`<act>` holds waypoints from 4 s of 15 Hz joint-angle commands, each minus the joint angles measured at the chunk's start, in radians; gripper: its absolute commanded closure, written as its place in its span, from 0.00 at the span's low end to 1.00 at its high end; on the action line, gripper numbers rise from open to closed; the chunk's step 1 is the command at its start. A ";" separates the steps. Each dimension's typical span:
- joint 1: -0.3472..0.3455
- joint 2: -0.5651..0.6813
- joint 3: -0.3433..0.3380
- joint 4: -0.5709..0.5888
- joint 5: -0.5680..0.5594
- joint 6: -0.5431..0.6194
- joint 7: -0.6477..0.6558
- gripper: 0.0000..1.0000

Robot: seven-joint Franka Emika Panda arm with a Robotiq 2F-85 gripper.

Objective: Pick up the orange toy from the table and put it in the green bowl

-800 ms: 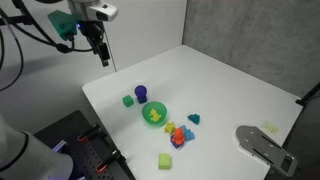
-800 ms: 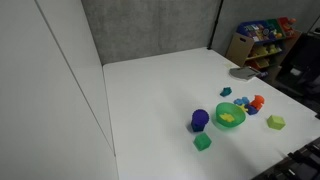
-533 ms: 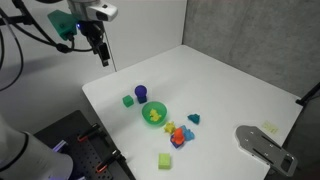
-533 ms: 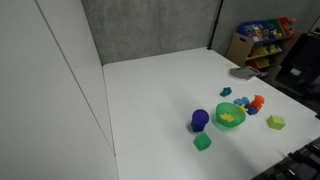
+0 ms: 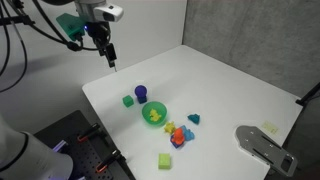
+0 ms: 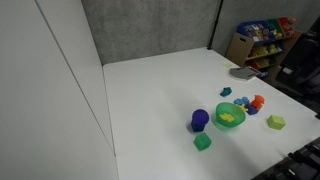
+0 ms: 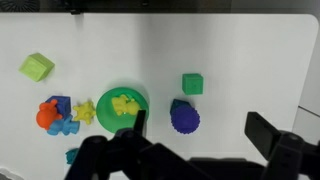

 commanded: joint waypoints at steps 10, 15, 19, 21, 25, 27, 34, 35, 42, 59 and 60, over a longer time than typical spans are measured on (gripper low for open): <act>-0.133 0.304 -0.085 0.158 -0.188 0.155 -0.032 0.00; -0.192 0.409 -0.159 0.153 -0.255 0.286 -0.059 0.00; -0.239 0.514 -0.207 0.152 -0.350 0.416 -0.024 0.00; -0.253 0.571 -0.233 0.155 -0.373 0.484 -0.016 0.00; -0.267 0.686 -0.289 0.176 -0.384 0.577 -0.006 0.00; -0.265 0.742 -0.319 0.192 -0.391 0.606 0.000 0.00; -0.250 0.917 -0.367 0.253 -0.353 0.655 -0.031 0.00; -0.250 0.936 -0.363 0.260 -0.342 0.658 -0.038 0.00; -0.240 1.022 -0.334 0.303 -0.281 0.655 -0.073 0.00; -0.094 1.096 -0.468 0.299 -0.399 0.764 -0.025 0.25; -0.086 1.101 -0.477 0.298 -0.409 0.768 -0.024 0.26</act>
